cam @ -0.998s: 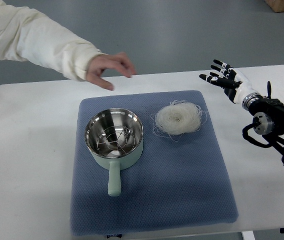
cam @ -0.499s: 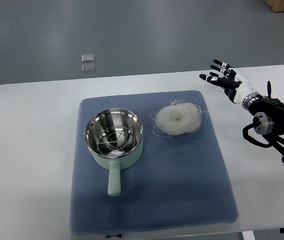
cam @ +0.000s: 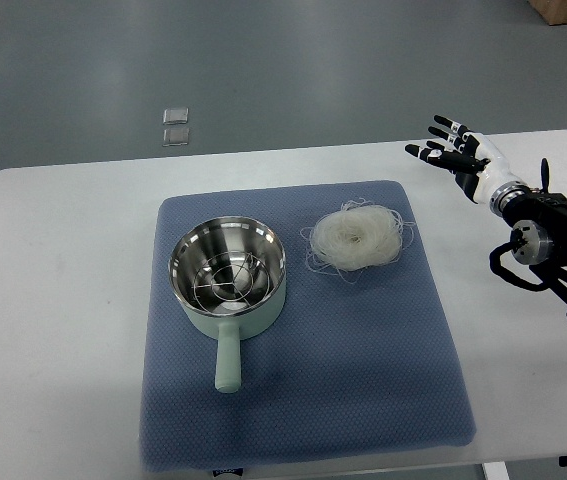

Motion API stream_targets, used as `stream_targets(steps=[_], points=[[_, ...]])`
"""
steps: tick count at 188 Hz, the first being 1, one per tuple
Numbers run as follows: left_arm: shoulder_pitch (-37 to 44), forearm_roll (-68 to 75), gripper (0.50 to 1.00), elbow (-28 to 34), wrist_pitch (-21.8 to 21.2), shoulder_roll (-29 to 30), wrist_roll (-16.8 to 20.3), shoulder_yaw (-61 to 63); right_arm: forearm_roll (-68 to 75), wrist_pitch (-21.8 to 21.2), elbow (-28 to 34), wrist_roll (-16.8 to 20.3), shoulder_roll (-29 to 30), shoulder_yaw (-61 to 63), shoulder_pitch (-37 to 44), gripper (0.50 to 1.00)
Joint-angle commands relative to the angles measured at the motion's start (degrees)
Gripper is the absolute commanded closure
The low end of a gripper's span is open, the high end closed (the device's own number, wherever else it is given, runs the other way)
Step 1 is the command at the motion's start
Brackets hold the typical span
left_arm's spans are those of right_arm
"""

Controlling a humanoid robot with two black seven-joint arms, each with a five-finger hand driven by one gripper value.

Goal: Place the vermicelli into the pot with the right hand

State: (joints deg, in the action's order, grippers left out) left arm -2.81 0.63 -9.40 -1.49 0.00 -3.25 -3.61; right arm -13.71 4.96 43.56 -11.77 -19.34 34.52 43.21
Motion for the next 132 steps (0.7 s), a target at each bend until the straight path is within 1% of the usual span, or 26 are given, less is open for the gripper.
stream_targets(steps=[1,45,114,132], points=[[0.00,-0.01,0.500,0.00,-0.01,0.00,0.00,0.09,0.00,0.05,-0.31,-0.10,0.00,-0.07,0.65,0.576],[0.00,-0.01,0.500,-0.09,-0.01,0.00,0.00,0.09,0.00,0.14,-1.72,-0.27,0.09,-0.07,0.91,0.576],[0.00,-0.01,0.500,-0.18,-0.01,0.00,0.00,0.18,-0.88,-0.21,-1.81,-0.01,0.09,-0.68,1.79,0.576],[0.00,-0.01,0.500,-0.27,-0.01,0.00,0.00,0.09,-1.14,-1.71,-1.81,0.08,0.00,-0.86,1.88,0.576]])
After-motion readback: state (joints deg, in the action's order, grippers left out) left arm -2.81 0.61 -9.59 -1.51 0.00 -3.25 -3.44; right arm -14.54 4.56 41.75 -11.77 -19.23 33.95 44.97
